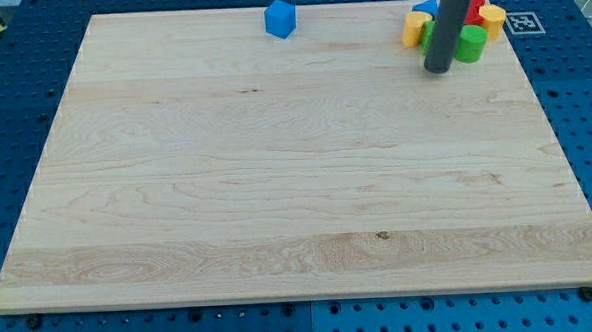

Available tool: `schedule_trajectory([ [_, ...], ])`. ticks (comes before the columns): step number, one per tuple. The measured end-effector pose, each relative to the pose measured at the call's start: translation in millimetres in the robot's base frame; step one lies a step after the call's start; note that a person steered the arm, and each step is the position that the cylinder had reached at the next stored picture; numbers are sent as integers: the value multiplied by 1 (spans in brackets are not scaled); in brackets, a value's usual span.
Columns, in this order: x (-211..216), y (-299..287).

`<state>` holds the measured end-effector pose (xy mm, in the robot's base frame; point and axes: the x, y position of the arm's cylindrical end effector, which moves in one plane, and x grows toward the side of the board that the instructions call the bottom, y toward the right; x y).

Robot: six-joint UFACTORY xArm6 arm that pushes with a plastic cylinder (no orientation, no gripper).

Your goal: Nudge the group of blocks down a bit

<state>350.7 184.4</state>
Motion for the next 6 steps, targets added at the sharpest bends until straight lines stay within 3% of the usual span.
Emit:
schedule_trajectory([
  [1,24,20],
  [3,13,160],
  [5,-47,154],
  [6,-48,154],
])
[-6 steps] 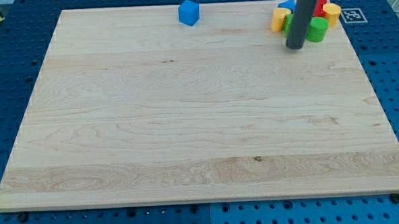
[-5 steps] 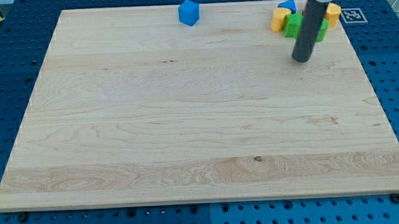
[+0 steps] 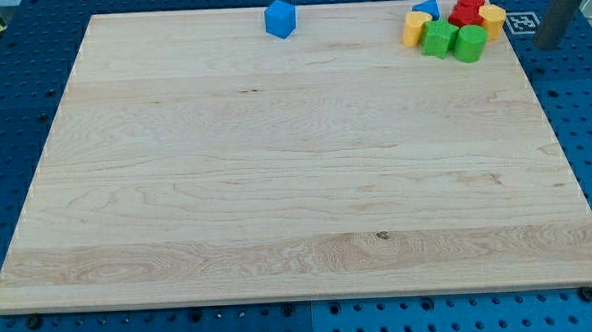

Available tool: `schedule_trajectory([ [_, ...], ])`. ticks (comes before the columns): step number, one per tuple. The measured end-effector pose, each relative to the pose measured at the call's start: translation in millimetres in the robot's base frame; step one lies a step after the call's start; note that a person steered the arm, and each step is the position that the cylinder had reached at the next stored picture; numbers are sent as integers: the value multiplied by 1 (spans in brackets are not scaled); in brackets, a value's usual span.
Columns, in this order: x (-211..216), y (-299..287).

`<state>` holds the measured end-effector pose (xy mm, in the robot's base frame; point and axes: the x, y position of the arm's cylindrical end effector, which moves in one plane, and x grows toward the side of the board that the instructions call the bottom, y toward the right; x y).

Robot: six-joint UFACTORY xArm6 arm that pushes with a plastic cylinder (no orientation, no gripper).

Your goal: Nudge the group of blocks down a bit

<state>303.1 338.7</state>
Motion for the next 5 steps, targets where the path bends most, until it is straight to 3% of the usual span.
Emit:
schedule_trajectory([
  [1,-4,7],
  [3,-60,-16],
  [5,-56,-65],
])
